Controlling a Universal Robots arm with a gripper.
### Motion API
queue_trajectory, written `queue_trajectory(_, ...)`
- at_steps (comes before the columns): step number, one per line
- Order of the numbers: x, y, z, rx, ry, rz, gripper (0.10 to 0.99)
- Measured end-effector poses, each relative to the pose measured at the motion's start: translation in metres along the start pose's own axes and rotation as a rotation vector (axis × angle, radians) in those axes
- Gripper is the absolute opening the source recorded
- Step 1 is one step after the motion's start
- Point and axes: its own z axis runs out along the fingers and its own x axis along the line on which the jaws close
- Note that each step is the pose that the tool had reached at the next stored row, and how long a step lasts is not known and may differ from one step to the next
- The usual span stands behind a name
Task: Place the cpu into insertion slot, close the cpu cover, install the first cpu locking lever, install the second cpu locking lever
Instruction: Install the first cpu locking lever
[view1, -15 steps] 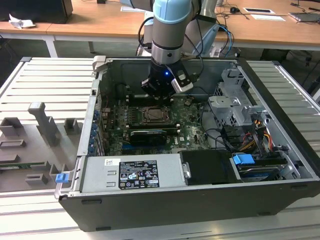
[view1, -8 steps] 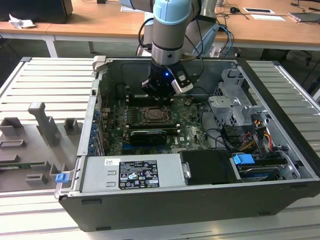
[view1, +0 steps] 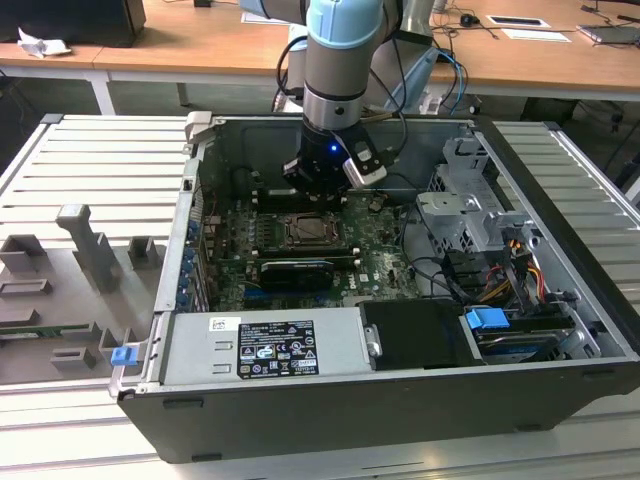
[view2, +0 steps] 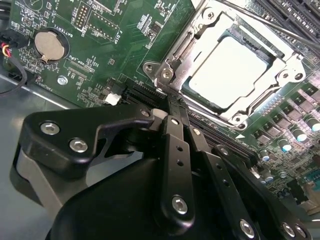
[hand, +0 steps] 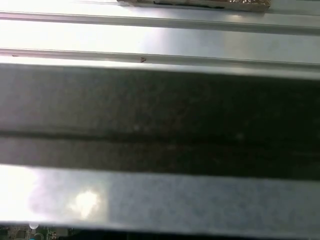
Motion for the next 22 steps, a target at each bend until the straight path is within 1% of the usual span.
queue_trajectory(7,0.0000,-0.0003,0.0033,0.004,0.0000,0.000,0.106)
queue_trajectory(12,0.0000,-0.0002,0.0028,-0.002,-0.0004,0.000,0.106)
queue_trajectory(14,-0.0001,0.0002,-0.0007,-0.002,-0.0004,0.000,0.106)
queue_trajectory(17,0.0000,0.0010,-0.0098,-0.001,-0.0001,0.000,0.106)
queue_trajectory(18,0.0000,0.0012,-0.0116,-0.001,-0.0002,0.000,0.106)
queue_trajectory(20,-0.0001,0.0009,-0.0119,-0.002,-0.0003,0.000,0.106)
queue_trajectory(22,0.0001,-0.0013,-0.0122,-0.001,-0.0002,0.000,0.106)
